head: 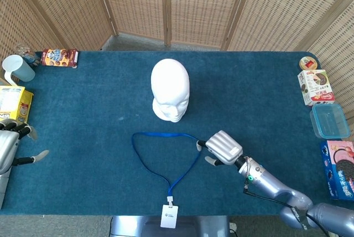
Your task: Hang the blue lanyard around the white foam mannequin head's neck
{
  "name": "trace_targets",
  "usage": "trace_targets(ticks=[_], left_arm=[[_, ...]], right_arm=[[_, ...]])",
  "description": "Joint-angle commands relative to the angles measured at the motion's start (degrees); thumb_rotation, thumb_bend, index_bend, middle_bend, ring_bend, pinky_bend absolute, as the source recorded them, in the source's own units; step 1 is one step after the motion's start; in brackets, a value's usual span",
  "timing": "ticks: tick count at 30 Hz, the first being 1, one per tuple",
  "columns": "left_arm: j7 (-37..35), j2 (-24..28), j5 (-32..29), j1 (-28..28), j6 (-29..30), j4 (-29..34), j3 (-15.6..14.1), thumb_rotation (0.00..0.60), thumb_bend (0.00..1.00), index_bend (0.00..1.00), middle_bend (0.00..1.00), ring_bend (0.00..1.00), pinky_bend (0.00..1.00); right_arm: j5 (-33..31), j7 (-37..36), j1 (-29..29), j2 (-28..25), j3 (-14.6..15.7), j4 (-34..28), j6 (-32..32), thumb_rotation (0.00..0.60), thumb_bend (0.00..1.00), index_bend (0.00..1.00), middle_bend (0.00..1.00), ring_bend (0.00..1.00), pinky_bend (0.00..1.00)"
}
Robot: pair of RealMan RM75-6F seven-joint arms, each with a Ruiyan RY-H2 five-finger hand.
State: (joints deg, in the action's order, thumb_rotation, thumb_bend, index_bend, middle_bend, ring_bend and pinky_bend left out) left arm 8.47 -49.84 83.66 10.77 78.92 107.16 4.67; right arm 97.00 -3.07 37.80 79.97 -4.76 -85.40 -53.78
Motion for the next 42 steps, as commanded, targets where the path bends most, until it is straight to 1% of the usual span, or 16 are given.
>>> trace_targets(ticks=[1, 4, 8, 17, 33, 42], left_arm=[[0.05, -0.04, -0.03, 0.09, -0.05, 0.02, -0.01, 0.392, 0.14, 0.51, 0.50, 0.40, 0.23], [0.15, -0.11, 0.00, 0.16, -0.09, 0.04, -0.06, 0.391, 0.14, 0.51, 0.50, 0.40, 0.23], [0.17, -0.41, 0.05, 0.29, -0.23, -0.16, -0.19, 0.390, 0.14, 0.50, 0.50, 0.40, 0.23], [-0.04, -0.97, 0.07, 0.81, -0.86, -0.69, -0.34, 0.392, 0.14, 0.49, 0.50, 0.40, 0.23], [-0.70, -0.90, 0.18, 0.75, -0.92, -1.11, -0.81, 0.391, 0.14, 0.47, 0.50, 0.40, 0.23], [-1.17, -1.26, 0.16, 0.75, -1.16, -1.56, -1.11, 0.389, 0.14, 0.46, 0.50, 0.40, 0.23]], right_arm=[[-0.76, 1.00, 0.71, 0.71, 0.17, 0.57, 0.74, 0.600, 0.39, 0.39, 1.00, 1.00, 1.00], [-1.15, 1.81, 1.14, 1.23, 0.17, 0.86, 0.87, 0.599, 0.40, 0.38, 1.00, 1.00, 1.00], [-1.54, 2.88, 1.85, 2.44, 0.37, 1.75, 0.83, 0.600, 0.41, 0.43, 1.00, 1.00, 1.00], [-1.87, 6.94, 3.73, 6.23, 1.18, 5.50, 1.79, 0.600, 0.41, 0.48, 1.00, 1.00, 1.00], [-3.06, 11.79, 5.94, 8.66, 2.32, 8.04, 3.98, 0.597, 0.40, 0.49, 1.00, 1.00, 1.00], [-4.96, 14.98, 6.66, 9.97, 2.06, 8.98, 5.11, 0.600, 0.38, 0.47, 1.00, 1.00, 1.00]])
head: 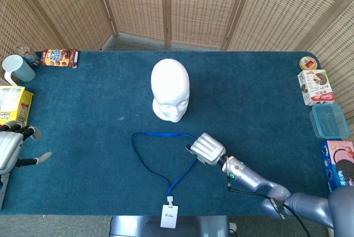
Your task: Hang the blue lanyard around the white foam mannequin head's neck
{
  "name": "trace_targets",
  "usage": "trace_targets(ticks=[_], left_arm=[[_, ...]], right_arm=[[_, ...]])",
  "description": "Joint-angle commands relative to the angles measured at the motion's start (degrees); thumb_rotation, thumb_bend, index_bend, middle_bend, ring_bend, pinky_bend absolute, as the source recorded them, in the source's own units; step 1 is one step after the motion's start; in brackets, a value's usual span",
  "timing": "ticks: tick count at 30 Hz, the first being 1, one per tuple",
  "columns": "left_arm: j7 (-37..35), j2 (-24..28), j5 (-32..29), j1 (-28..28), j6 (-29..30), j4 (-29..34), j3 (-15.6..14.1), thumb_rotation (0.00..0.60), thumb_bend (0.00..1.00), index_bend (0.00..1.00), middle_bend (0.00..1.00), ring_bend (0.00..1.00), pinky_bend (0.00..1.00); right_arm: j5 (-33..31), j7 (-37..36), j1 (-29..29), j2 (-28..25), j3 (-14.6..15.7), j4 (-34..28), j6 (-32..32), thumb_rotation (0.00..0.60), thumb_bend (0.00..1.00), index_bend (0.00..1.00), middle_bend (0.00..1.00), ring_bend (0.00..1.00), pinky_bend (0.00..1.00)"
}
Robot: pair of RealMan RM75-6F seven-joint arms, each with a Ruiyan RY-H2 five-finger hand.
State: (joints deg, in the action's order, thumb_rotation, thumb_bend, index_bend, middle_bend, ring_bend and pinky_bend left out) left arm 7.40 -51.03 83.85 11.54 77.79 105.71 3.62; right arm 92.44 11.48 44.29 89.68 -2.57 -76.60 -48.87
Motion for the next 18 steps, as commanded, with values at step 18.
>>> trace_targets(ticks=[18], left_arm=[[-1.41, -0.86, 0.01, 0.11, -0.35, -1.44, -0.35, 0.393, 0.14, 0.46, 0.50, 0.40, 0.23]], right_arm=[[-2.09, 4.37, 0.46, 0.82, 1.00, 0.30, 0.28, 0.599, 0.37, 0.47, 1.00, 1.00, 1.00]])
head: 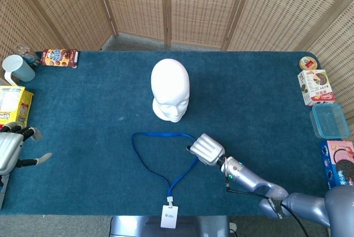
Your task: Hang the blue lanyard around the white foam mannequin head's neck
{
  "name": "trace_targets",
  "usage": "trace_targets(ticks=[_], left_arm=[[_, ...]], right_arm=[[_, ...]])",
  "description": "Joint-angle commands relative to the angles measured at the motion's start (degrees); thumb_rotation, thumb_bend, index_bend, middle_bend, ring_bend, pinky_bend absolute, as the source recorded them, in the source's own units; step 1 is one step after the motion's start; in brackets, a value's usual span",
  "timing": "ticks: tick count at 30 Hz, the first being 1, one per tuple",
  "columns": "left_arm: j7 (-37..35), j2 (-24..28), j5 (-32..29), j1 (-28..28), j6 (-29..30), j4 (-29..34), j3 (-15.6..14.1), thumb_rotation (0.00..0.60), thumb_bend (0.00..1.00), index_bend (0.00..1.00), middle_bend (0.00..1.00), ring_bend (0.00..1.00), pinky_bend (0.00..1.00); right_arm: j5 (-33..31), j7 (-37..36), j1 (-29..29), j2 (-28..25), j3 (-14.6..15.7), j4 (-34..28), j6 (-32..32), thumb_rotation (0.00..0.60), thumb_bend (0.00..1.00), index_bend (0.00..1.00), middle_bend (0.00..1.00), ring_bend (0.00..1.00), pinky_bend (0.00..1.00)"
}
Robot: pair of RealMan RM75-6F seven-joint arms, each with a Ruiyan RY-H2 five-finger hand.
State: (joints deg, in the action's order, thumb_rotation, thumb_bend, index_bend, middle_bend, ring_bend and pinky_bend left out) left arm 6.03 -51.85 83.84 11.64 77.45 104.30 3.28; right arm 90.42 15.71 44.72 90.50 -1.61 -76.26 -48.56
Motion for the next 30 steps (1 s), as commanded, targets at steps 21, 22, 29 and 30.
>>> trace_targets(ticks=[21, 22, 29, 30], left_arm=[[-0.83, -0.05, 0.18, 0.08, 0.02, -0.14, -0.16, 0.389, 0.14, 0.46, 0.50, 0.40, 0.23], [-0.84, -0.05, 0.17, 0.07, 0.02, -0.14, -0.18, 0.390, 0.14, 0.46, 0.50, 0.40, 0.23], [-0.88, -0.03, 0.20, 0.05, -0.03, -0.21, -0.31, 0.389, 0.14, 0.46, 0.50, 0.40, 0.23], [-0.93, -0.01, 0.19, 0.04, -0.01, -0.23, -0.31, 0.391, 0.14, 0.46, 0.50, 0.40, 0.23]], right_arm=[[-0.91, 2.52, 0.16, -0.58, 0.88, -1.08, -0.46, 0.600, 0.35, 0.46, 1.00, 1.00, 1.00], [-0.98, 2.56, 0.21, -0.55, 0.89, -1.06, -0.40, 0.600, 0.35, 0.46, 1.00, 1.00, 1.00], [-1.39, 2.72, 0.48, 0.00, 0.77, -0.55, -0.31, 0.600, 0.34, 0.46, 1.00, 1.00, 1.00], [-1.48, 2.76, 0.54, 0.10, 0.75, -0.45, -0.25, 0.600, 0.34, 0.46, 1.00, 1.00, 1.00]])
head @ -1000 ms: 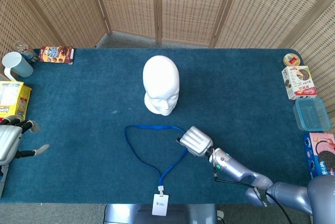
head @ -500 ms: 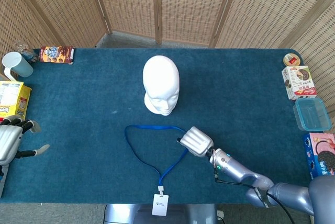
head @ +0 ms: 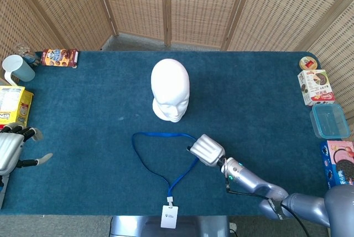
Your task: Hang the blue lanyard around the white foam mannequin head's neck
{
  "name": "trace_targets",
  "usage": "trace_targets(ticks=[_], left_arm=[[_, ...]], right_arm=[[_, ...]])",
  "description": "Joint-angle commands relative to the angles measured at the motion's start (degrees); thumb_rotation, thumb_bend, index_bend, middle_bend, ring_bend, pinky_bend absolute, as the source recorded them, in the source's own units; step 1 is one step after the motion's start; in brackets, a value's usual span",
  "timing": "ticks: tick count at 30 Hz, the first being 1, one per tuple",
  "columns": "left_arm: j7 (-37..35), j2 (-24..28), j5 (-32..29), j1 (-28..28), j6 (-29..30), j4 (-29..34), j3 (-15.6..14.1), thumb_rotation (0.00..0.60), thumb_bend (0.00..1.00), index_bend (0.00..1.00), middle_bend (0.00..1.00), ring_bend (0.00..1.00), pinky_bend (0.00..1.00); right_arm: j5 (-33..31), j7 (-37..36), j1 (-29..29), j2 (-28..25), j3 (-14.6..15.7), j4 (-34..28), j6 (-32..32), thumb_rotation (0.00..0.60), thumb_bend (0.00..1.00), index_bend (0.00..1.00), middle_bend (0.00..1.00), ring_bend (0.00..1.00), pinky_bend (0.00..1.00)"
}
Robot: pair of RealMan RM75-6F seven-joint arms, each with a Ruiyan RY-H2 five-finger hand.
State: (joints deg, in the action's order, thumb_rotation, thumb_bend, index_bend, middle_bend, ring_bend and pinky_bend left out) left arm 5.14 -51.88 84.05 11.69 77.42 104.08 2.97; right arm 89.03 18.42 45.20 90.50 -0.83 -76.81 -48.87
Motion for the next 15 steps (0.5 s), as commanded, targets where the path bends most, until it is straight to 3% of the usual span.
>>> trace_targets(ticks=[1, 15], left_arm=[[-0.06, 0.02, -0.02, -0.02, 0.03, -0.04, 0.00, 0.390, 0.14, 0.46, 0.50, 0.40, 0.23], [-0.24, -0.18, -0.01, 0.04, -0.08, -0.32, -0.08, 0.387, 0.14, 0.46, 0.50, 0.40, 0.23]], right_arm=[[-0.16, 0.15, 0.10, 0.19, -0.04, 0.22, 0.11, 0.600, 0.34, 0.46, 1.00, 1.00, 1.00], [-0.92, 0.23, 0.20, 0.70, 0.17, 0.72, 0.40, 0.600, 0.38, 0.49, 1.00, 1.00, 1.00]])
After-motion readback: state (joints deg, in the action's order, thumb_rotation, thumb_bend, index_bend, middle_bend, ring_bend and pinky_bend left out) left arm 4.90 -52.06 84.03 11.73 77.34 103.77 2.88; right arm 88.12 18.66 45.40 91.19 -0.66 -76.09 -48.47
